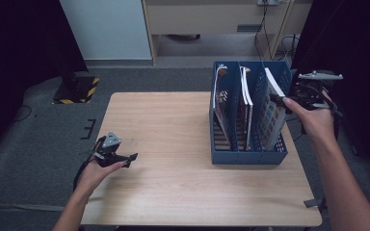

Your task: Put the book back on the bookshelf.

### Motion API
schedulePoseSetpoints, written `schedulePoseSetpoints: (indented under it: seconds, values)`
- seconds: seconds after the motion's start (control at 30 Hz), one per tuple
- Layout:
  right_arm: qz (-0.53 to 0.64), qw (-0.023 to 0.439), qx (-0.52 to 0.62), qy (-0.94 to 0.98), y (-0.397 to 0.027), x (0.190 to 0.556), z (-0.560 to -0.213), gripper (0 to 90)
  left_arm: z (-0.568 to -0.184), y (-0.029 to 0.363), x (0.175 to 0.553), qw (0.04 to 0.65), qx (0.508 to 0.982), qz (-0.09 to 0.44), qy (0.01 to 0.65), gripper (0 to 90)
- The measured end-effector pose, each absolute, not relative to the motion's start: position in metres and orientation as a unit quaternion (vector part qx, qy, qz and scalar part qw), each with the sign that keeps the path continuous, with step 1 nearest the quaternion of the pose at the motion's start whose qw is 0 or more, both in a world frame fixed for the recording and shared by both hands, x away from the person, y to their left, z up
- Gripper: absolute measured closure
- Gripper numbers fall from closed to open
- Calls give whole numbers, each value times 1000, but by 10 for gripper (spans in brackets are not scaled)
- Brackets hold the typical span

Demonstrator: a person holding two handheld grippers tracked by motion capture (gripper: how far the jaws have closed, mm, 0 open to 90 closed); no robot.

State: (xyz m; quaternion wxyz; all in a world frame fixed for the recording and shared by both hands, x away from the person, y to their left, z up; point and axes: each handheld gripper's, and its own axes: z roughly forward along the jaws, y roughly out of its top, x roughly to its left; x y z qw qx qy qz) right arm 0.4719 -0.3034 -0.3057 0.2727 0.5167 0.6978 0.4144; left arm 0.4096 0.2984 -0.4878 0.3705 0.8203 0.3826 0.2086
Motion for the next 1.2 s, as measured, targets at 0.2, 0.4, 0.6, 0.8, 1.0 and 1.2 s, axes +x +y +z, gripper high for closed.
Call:
schedulePoseSetpoints:
  seconds: [0.2,0.4,0.6,0.8,1.0,1.2]
  values:
    - [412,274,513,702,-304,466,-306,51,-488,299,410,372,820,209,382,57]
    - [407,270,512,706,-306,459,-307,49,-488,299,410,371,819,209,383,57]
    - [406,265,512,709,-307,451,-310,47,-488,298,410,369,821,209,382,57]
    - [394,259,519,712,-311,443,-315,46,-488,298,410,370,821,209,382,57]
    - [384,247,528,716,-316,435,-322,49,-488,299,410,369,821,209,382,57]
    - [376,238,534,719,-318,428,-333,49,-489,298,410,369,822,208,381,57]
